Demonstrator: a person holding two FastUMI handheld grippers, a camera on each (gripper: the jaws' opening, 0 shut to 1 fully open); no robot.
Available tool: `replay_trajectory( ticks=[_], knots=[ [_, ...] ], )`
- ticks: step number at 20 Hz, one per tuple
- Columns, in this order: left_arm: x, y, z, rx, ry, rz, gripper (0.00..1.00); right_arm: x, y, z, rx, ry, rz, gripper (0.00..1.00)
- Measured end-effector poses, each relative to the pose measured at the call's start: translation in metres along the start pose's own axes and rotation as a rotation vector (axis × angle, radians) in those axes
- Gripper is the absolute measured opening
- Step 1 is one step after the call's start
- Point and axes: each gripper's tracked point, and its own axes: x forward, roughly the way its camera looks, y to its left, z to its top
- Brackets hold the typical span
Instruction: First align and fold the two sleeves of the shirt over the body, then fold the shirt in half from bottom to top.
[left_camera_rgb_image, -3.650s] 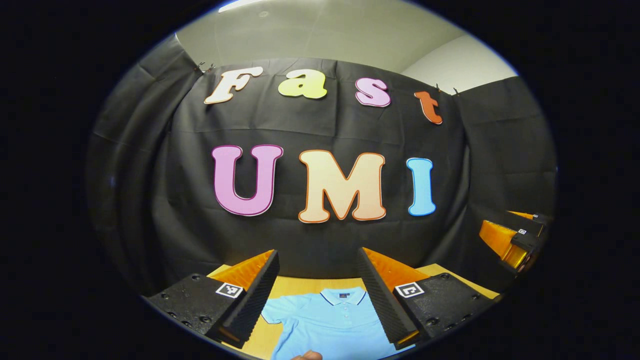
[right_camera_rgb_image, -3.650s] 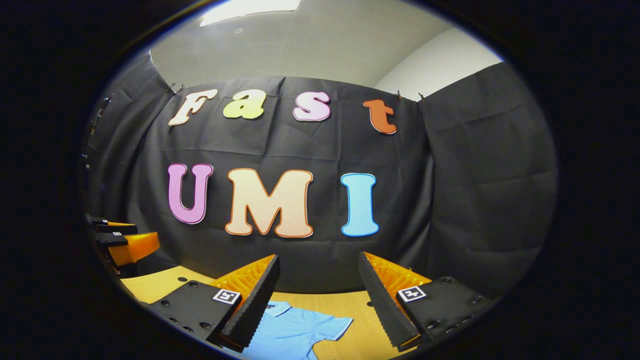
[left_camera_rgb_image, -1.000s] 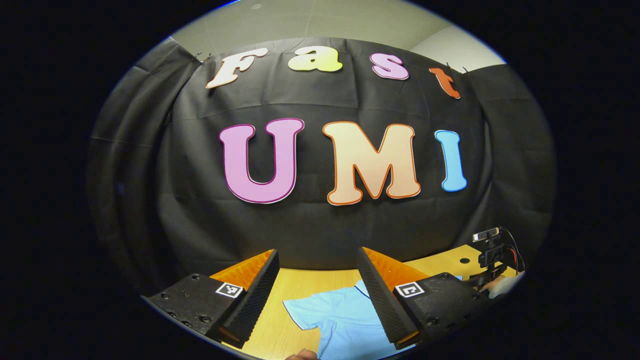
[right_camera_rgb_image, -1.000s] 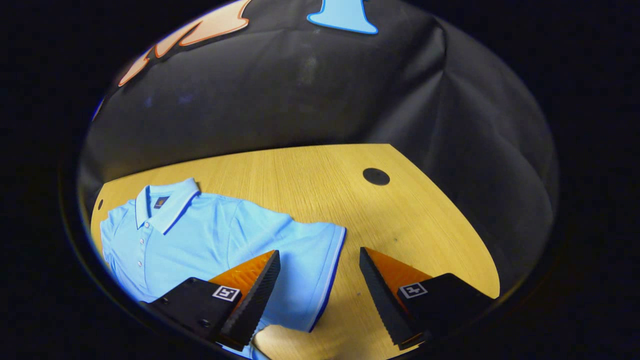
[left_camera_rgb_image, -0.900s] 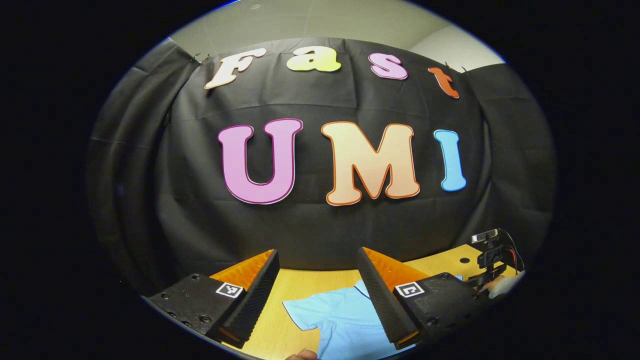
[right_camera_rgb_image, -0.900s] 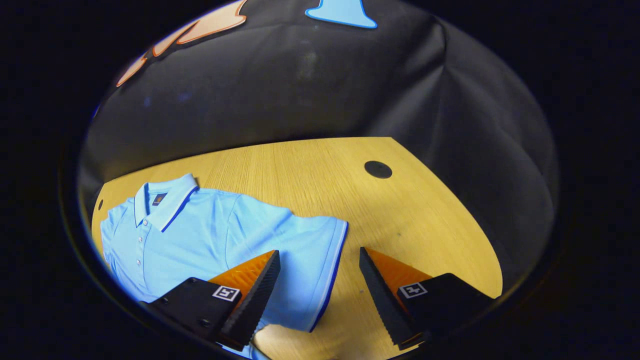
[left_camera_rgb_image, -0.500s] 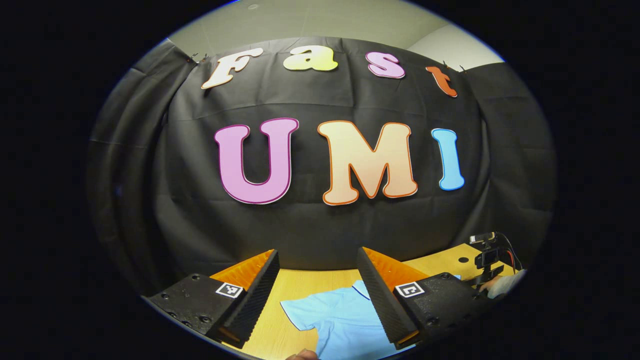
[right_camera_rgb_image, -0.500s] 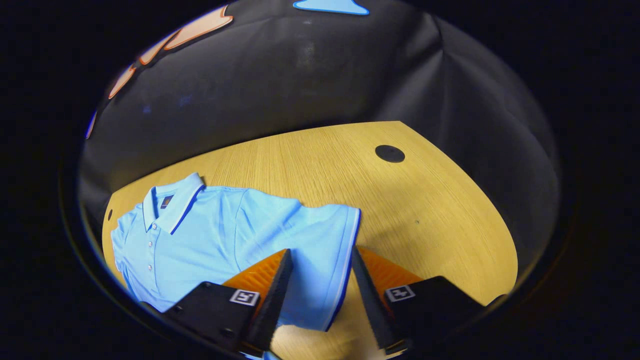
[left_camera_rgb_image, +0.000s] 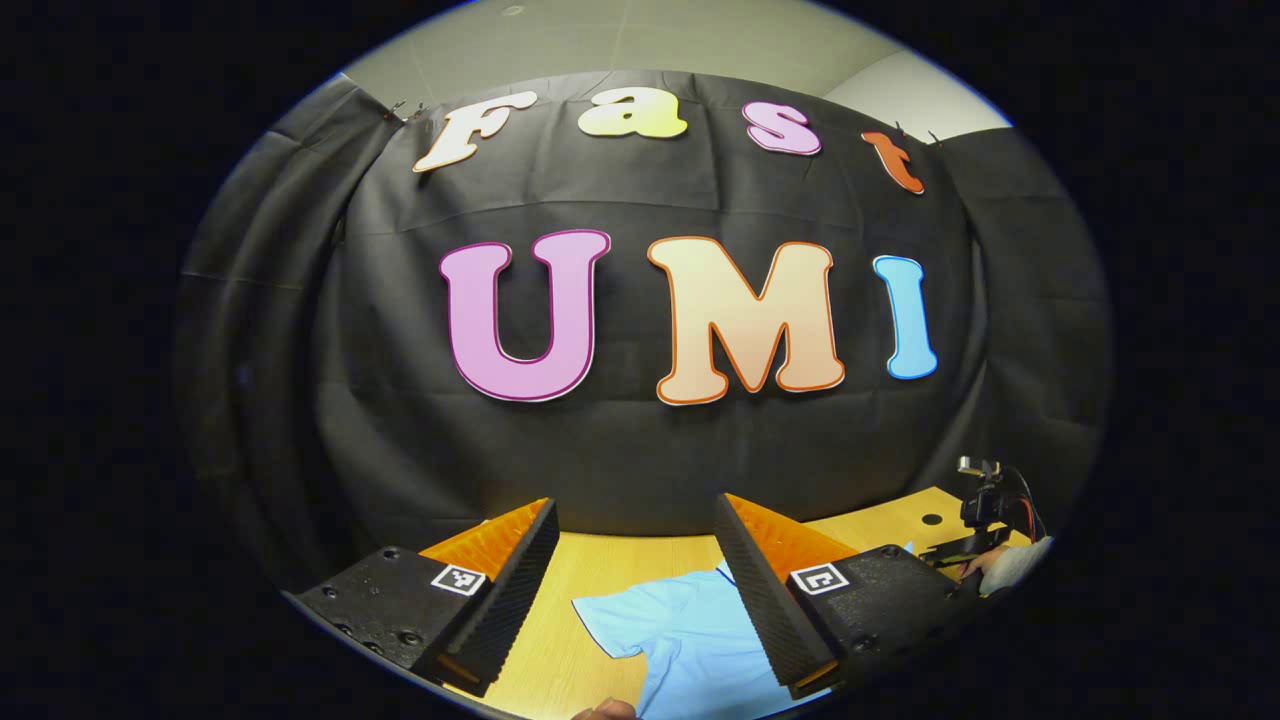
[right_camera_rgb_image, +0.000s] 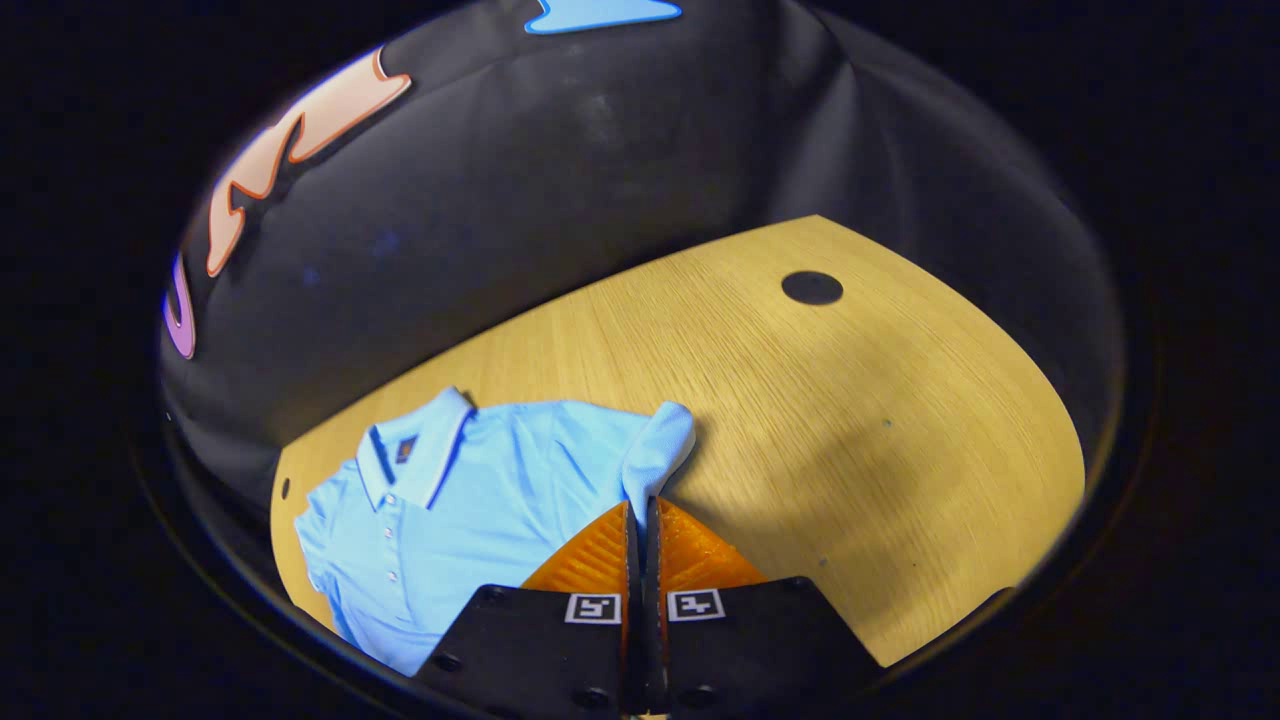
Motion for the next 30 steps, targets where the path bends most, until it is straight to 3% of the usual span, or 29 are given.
replay_trajectory(
  ticks=[4, 9, 16, 17, 22, 26, 30],
  knots=[
    [-0.002, 0.003, -0.005, -0.024, 0.012, 0.000, 0.94, -0.009, 0.052, 0.008, 0.089, -0.028, 0.127, 0.03],
    [-0.006, 0.020, -0.016, -0.046, 0.040, 0.023, 0.95, -0.003, 0.118, -0.019, 0.109, 0.006, 0.247, 0.03],
    [-0.008, 0.051, -0.049, -0.109, 0.117, 0.075, 0.95, 0.014, 0.153, -0.069, 0.120, 0.124, 0.266, 0.03],
    [-0.006, 0.053, -0.052, -0.128, 0.126, 0.076, 0.95, 0.013, 0.154, -0.073, 0.121, 0.136, 0.273, 0.08],
    [0.008, 0.051, -0.077, -0.174, 0.166, 0.077, 0.95, -0.015, 0.158, -0.055, -0.004, 0.035, 0.307, 0.98],
    [0.031, 0.042, -0.103, -0.175, 0.203, 0.056, 0.95, -0.050, 0.149, -0.039, -0.109, -0.030, 0.305, 0.97],
    [0.057, 0.040, -0.146, -0.192, 0.287, 0.057, 0.95, -0.081, 0.136, -0.028, -0.109, -0.073, 0.307, 0.98]
  ],
)
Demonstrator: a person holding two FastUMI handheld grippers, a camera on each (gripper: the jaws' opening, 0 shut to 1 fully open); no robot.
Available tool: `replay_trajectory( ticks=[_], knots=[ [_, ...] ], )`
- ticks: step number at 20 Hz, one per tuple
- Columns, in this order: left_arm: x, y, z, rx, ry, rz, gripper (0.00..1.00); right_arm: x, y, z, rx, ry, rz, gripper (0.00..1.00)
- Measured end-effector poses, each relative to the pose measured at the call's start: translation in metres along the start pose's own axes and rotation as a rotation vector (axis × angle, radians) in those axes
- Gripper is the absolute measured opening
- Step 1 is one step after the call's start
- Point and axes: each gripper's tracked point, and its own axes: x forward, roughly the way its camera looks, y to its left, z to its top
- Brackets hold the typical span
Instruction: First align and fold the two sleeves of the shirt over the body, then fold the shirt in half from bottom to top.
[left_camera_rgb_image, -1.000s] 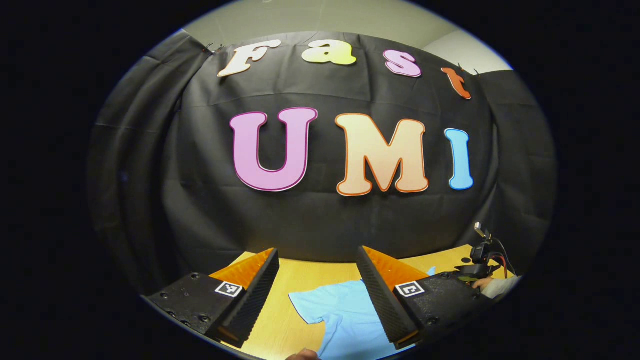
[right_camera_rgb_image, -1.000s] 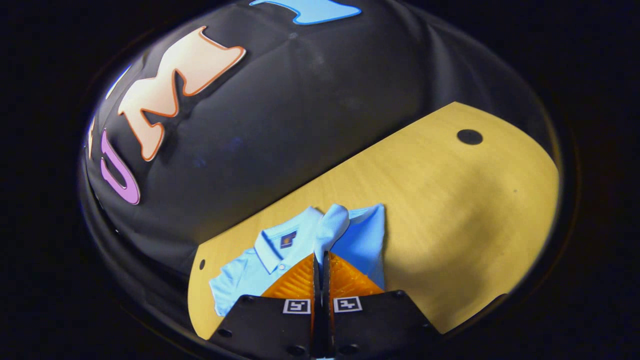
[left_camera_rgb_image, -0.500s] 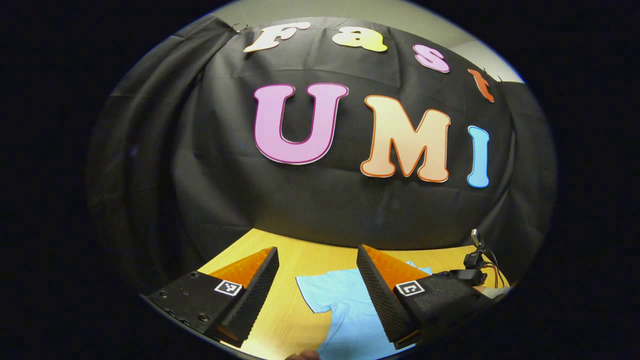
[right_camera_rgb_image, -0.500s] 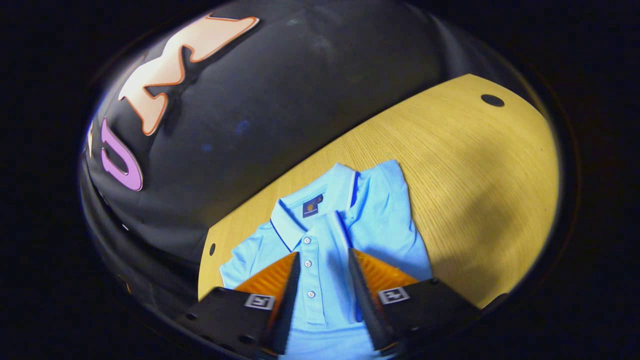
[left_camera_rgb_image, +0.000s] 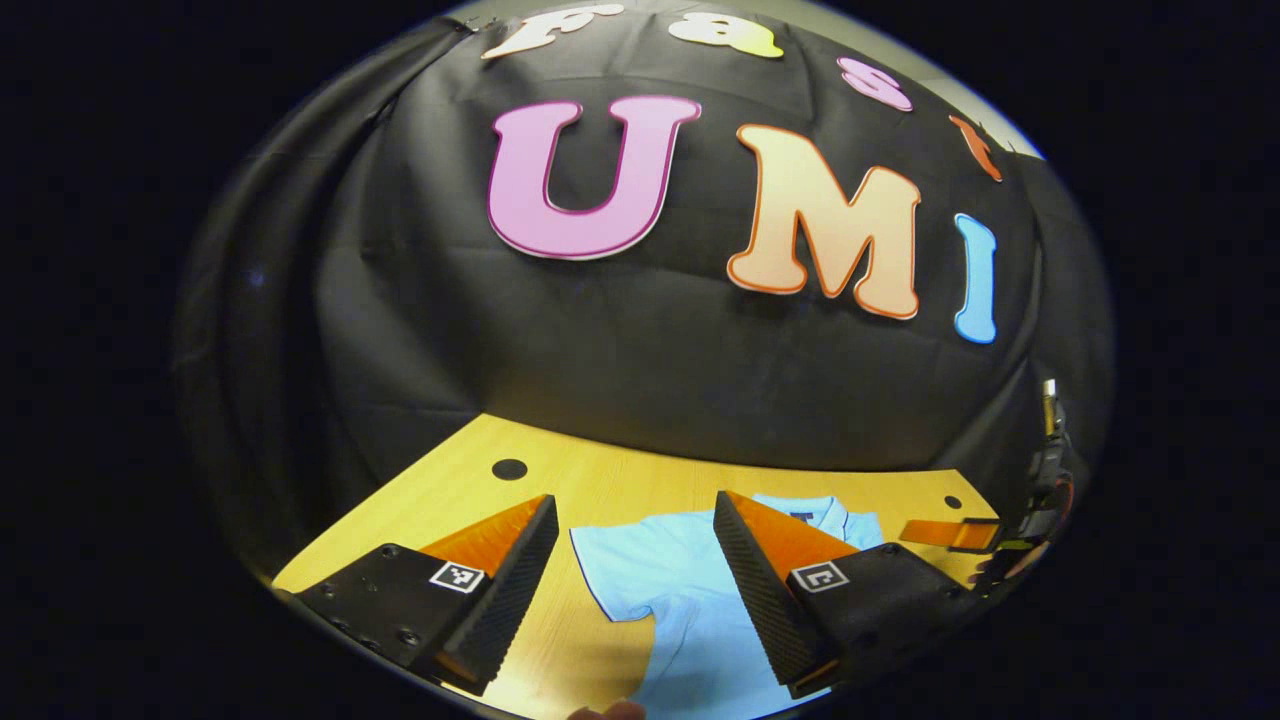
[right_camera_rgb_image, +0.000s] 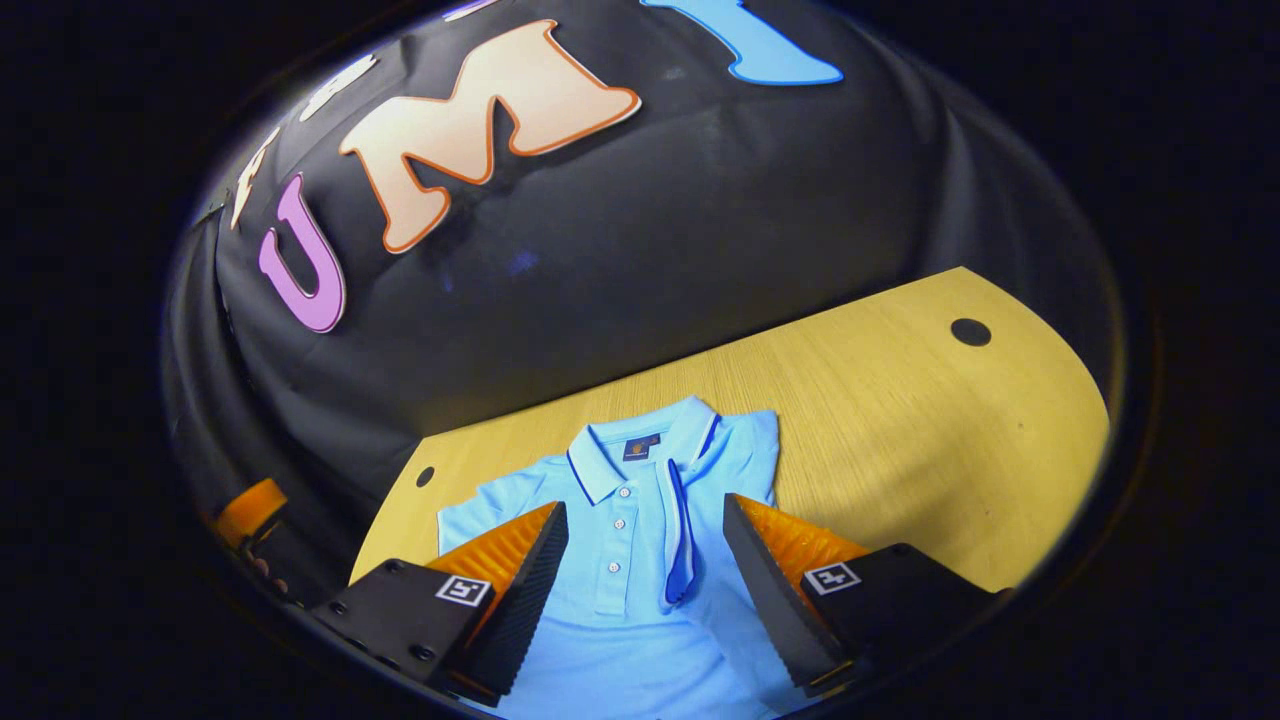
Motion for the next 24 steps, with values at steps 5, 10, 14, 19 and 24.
replay_trajectory(
  ticks=[5, 10, 14, 19, 24],
  knots=[
    [0.046, 0.015, -0.051, 0.008, 0.120, 0.030, 0.95, -0.026, -0.031, -0.001, -0.028, -0.020, -0.059, 0.97],
    [0.079, 0.018, -0.100, 0.062, 0.241, 0.055, 0.95, -0.039, -0.051, -0.017, -0.054, 0.000, -0.096, 0.98],
    [0.101, 0.026, -0.126, 0.073, 0.289, 0.112, 0.94, -0.047, -0.067, -0.028, -0.098, 0.019, -0.126, 0.97],
    [0.114, 0.033, -0.150, 0.106, 0.348, 0.158, 0.95, -0.057, -0.078, -0.035, -0.112, 0.038, -0.140, 0.98],
    [0.114, 0.032, -0.156, 0.041, 0.352, 0.173, 0.97, -0.065, -0.084, -0.032, -0.129, 0.029, -0.151, 0.98]
  ],
)
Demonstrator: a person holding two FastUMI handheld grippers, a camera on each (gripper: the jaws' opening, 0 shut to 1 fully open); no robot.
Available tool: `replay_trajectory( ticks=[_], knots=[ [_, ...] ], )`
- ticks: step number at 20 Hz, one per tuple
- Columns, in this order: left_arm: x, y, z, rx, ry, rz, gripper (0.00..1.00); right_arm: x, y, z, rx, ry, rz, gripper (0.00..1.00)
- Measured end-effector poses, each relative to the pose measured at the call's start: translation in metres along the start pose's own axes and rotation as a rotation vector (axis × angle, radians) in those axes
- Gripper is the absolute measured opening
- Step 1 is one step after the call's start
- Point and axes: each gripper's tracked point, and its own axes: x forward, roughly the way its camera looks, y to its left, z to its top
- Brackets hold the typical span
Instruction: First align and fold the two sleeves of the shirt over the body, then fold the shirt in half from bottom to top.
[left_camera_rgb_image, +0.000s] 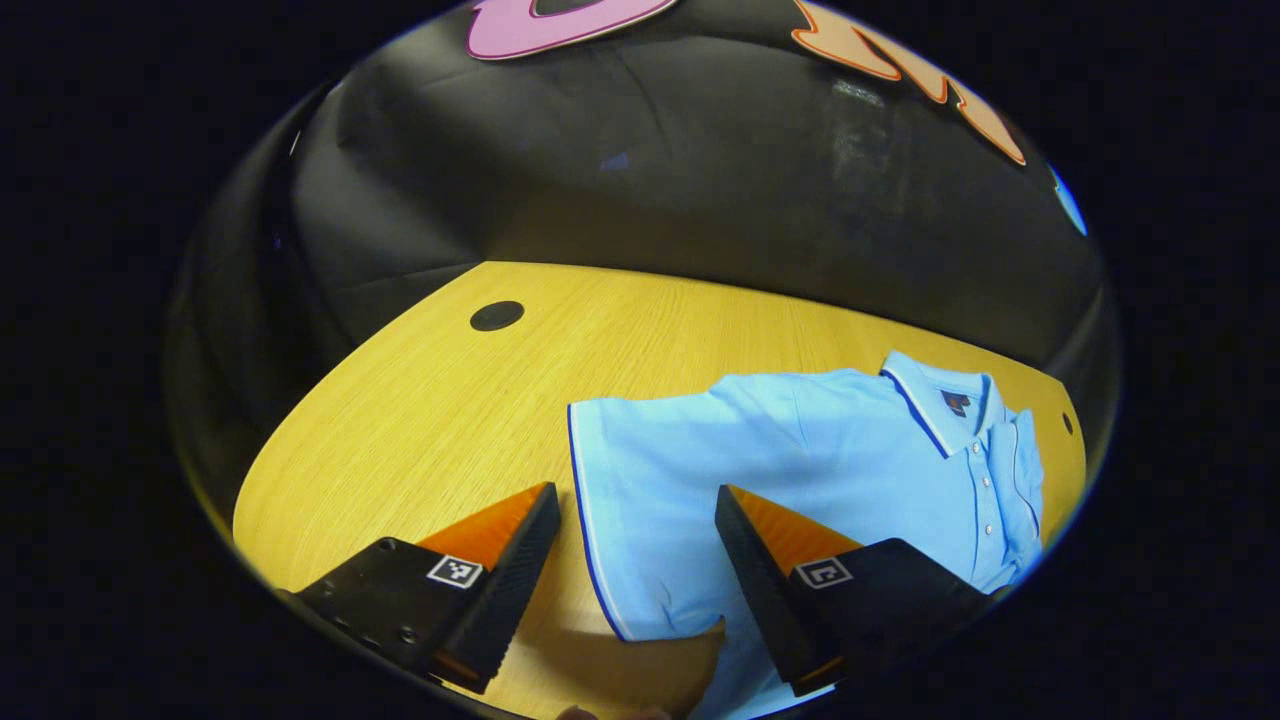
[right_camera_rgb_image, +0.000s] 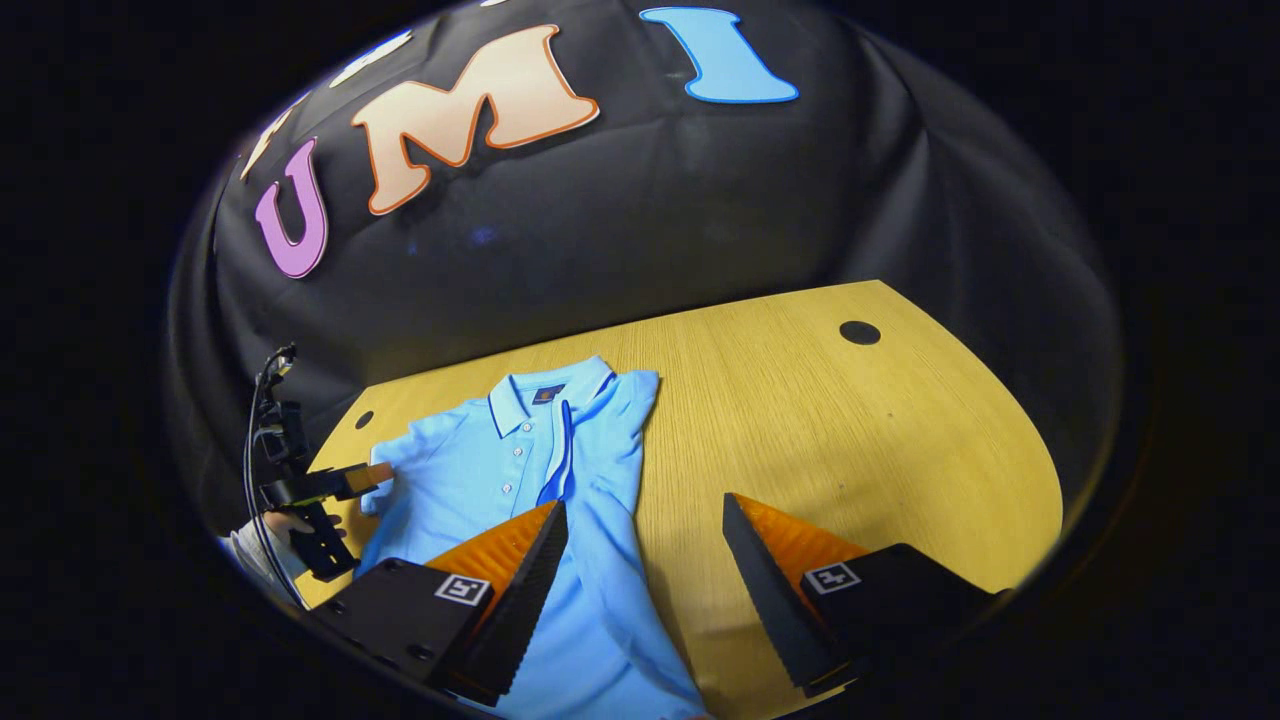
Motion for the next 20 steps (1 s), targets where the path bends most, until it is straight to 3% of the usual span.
replay_trajectory(
  ticks=[1, 2, 4, 6, 8, 10, 13, 20],
  knots=[
    [-0.002, -0.004, 0.000, 0.008, 0.002, -0.013, 0.96, 0.000, 0.000, 0.001, 0.003, -0.006, 0.001, 0.98],
    [-0.002, -0.010, 0.001, 0.015, 0.005, -0.033, 0.85, -0.002, -0.001, 0.002, 0.003, -0.010, 0.002, 0.98],
    [0.000, -0.023, 0.002, 0.024, 0.008, -0.080, 0.50, -0.005, -0.001, -0.001, 0.002, -0.011, 0.006, 0.98],
    [0.002, -0.029, 0.003, 0.008, -0.003, -0.081, 0.15, -0.007, -0.003, -0.004, 0.003, -0.006, 0.005, 0.98],
    [0.001, -0.029, 0.005, 0.001, -0.011, -0.066, 0.00, -0.012, -0.006, -0.008, 0.006, -0.006, 0.004, 0.98],
    [-0.003, -0.038, 0.004, -0.029, 0.020, -0.083, 0.00, -0.019, -0.009, -0.009, 0.003, -0.010, 0.002, 0.98],
    [-0.019, -0.074, 0.012, -0.087, 0.019, -0.188, 0.00, -0.030, -0.016, -0.006, 0.000, -0.030, -0.006, 0.98],
    [-0.050, -0.166, 0.036, 0.024, -0.024, -0.350, 0.00, -0.049, -0.020, -0.011, 0.016, -0.046, -0.002, 0.98]
  ],
)
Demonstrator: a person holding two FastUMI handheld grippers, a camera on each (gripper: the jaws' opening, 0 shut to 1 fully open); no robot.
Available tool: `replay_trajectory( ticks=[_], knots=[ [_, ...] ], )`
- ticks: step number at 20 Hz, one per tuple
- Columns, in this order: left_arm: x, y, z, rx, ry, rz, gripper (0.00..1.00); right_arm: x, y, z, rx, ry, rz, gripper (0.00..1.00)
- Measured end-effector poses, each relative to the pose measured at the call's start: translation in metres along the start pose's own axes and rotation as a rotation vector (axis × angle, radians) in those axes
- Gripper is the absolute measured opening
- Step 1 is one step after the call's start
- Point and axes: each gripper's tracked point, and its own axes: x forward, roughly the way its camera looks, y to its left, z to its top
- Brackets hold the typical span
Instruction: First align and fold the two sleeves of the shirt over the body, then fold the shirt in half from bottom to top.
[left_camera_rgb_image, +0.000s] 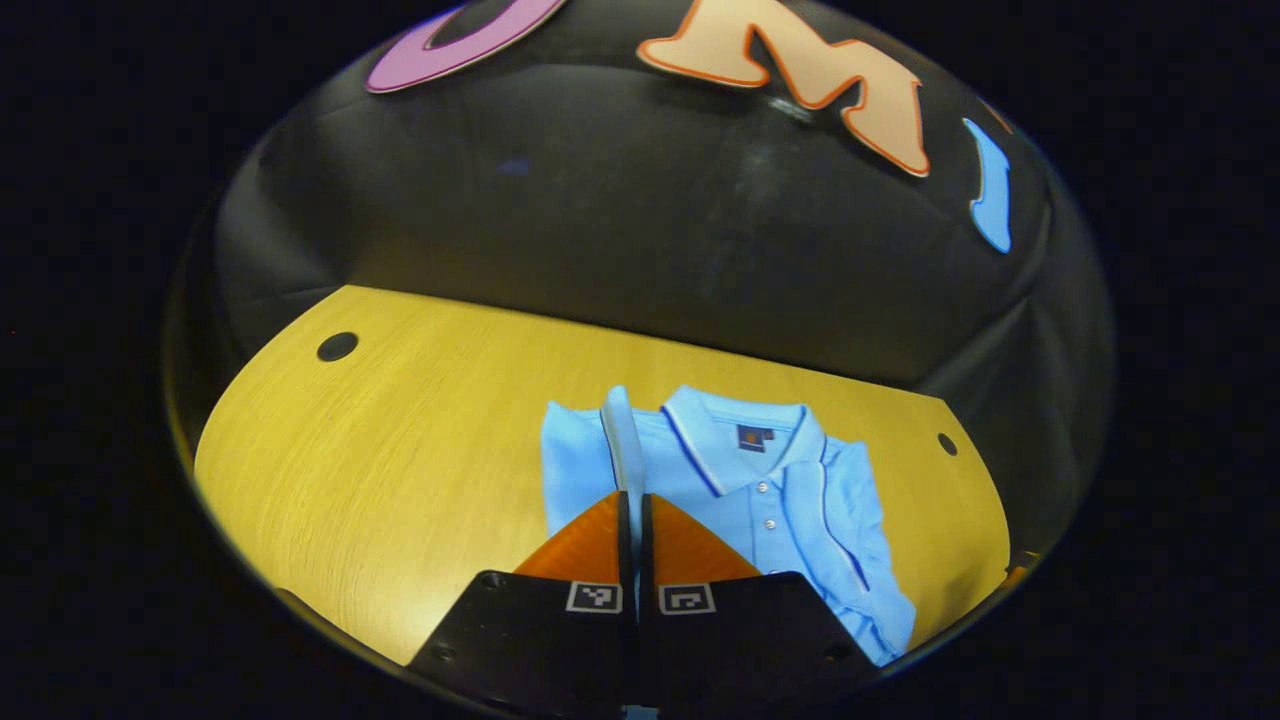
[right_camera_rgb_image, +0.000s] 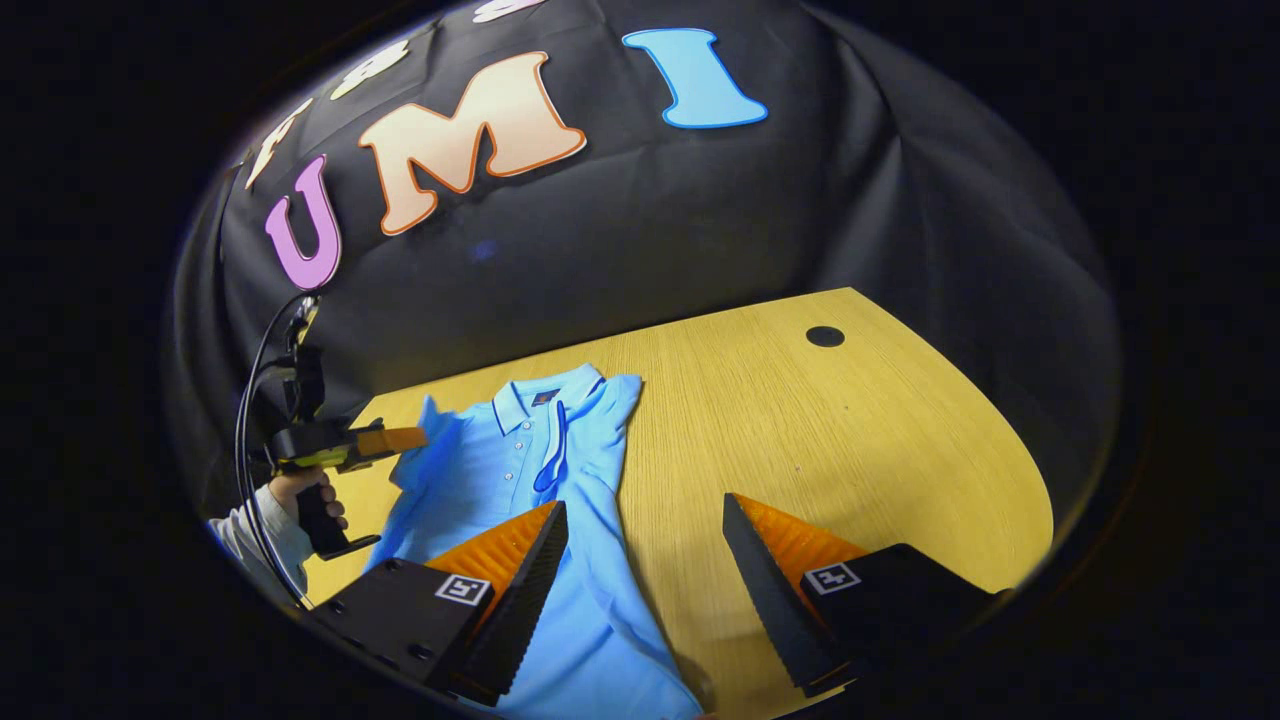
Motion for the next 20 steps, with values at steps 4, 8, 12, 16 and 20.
replay_trajectory(
  ticks=[4, 8, 12, 16, 20],
  knots=[
    [0.013, -0.042, -0.013, 0.042, 0.042, -0.062, 0.00, -0.004, 0.000, -0.008, 0.011, 0.006, -0.005, 0.98],
    [0.032, -0.053, -0.041, 0.044, 0.117, -0.063, 0.00, 0.000, 0.003, -0.012, 0.013, 0.016, -0.013, 0.98],
    [0.033, -0.060, -0.045, 0.002, 0.114, -0.126, 0.19, 0.009, 0.008, -0.013, 0.024, 0.013, -0.022, 0.97],
    [0.001, -0.046, -0.023, 0.018, 0.009, -0.146, 0.89, 0.011, 0.011, -0.008, 0.023, -0.019, -0.045, 0.98],
    [-0.061, -0.028, -0.022, 0.009, -0.054, -0.118, 0.89, -0.009, 0.013, -0.009, -0.071, -0.065, -0.037, 0.98]
  ],
)
